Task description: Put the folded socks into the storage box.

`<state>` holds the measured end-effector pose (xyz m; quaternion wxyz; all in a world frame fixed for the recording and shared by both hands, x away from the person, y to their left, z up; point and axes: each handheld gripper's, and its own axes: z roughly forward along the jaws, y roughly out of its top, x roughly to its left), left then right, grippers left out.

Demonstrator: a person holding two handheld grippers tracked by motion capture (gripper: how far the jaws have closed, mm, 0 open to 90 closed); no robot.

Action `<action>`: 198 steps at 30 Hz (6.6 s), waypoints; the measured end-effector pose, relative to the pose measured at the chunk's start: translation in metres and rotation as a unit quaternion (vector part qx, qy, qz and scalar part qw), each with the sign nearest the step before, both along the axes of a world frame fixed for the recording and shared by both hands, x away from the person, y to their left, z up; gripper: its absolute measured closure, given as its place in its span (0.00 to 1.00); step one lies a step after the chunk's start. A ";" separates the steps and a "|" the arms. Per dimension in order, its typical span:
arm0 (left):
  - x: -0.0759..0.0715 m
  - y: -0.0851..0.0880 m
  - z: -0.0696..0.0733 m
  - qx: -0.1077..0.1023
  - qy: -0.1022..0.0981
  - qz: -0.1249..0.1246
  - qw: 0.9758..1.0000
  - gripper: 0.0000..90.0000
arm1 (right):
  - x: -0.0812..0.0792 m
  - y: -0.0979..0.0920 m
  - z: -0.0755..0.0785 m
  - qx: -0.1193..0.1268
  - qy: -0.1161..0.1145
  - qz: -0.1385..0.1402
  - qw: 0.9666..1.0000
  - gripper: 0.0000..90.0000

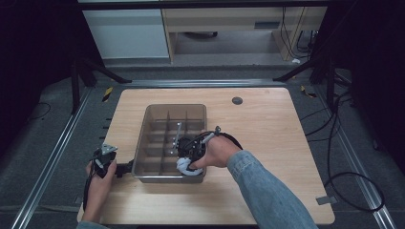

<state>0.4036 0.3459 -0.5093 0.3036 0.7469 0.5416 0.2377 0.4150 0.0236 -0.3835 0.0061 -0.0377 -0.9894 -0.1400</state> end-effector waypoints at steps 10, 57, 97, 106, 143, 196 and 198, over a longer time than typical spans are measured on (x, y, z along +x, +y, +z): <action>0.000 0.000 0.000 0.000 0.000 0.000 1.000 0.00 | 0.001 0.000 -0.003 0.001 0.010 -0.008 1.000 0.72; 0.000 0.000 0.000 -0.001 -0.002 0.000 1.000 0.00 | 0.015 -0.011 0.050 0.028 -0.058 -0.032 0.997 1.00; 0.000 0.000 0.000 0.000 0.000 -0.003 1.000 0.00 | 0.010 0.010 -0.026 -0.016 0.003 -0.020 1.000 1.00; 0.000 0.000 0.000 0.000 0.000 -0.003 1.000 0.00 | 0.010 0.009 -0.036 -0.028 0.006 -0.021 0.999 1.00; 0.001 0.000 0.000 0.000 0.000 -0.004 1.000 0.00 | 0.011 0.028 -0.020 -0.010 -0.028 -0.021 0.999 1.00; 0.001 0.000 0.000 0.001 0.000 -0.005 1.000 0.00 | 0.009 0.013 -0.028 -0.032 -0.029 -0.032 0.999 1.00; 0.001 0.000 0.000 0.001 -0.001 -0.005 1.000 0.00 | 0.008 0.010 -0.024 -0.035 -0.035 -0.032 0.998 1.00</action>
